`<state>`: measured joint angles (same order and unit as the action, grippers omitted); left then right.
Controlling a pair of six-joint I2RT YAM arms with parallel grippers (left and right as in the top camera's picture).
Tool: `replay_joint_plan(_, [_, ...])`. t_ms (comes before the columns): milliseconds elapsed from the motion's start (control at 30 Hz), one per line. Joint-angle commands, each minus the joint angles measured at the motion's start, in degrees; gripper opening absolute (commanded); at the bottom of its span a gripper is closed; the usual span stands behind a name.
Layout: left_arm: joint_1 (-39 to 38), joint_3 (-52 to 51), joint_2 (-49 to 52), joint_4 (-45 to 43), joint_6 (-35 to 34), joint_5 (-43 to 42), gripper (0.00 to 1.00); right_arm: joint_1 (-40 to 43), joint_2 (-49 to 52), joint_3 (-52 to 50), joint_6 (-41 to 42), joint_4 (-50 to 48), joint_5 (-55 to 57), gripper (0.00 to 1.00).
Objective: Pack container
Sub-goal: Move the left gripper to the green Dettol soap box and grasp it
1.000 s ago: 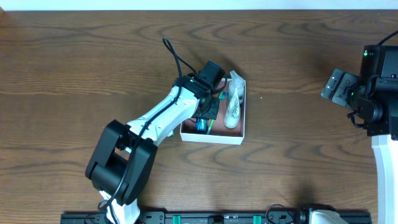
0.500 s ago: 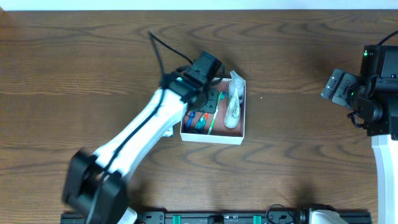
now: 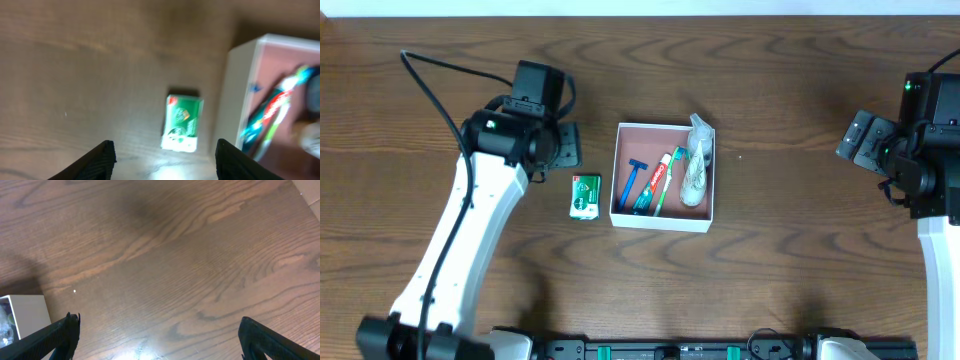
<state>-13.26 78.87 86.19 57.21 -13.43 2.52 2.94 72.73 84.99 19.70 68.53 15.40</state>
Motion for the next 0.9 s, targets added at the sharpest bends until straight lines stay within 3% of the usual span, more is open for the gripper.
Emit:
replay_joint_plan(0, [2.3, -4.0, 5.8, 0.6, 5.7, -5.2, 0.66, 0.4, 0.0, 0.0, -0.5, 0.1, 0.4, 0.99])
replay_joint_plan(200, [2.4, -5.7, 15.7, -0.3, 7.2, -7.0, 0.67, 0.4, 0.0, 0.0, -0.5, 0.1, 0.4, 0.99])
replay_joint_plan(400, [1.9, -5.7, 22.2, -2.3, 8.1, -14.0, 0.65, 0.4, 0.0, 0.0, -0.5, 0.1, 0.5, 0.99])
replay_joint_plan(867, [-1.3, -10.6, 23.2, -10.4, 8.7, -13.8, 0.66, 0.4, 0.0, 0.0, -0.5, 0.1, 0.4, 0.99])
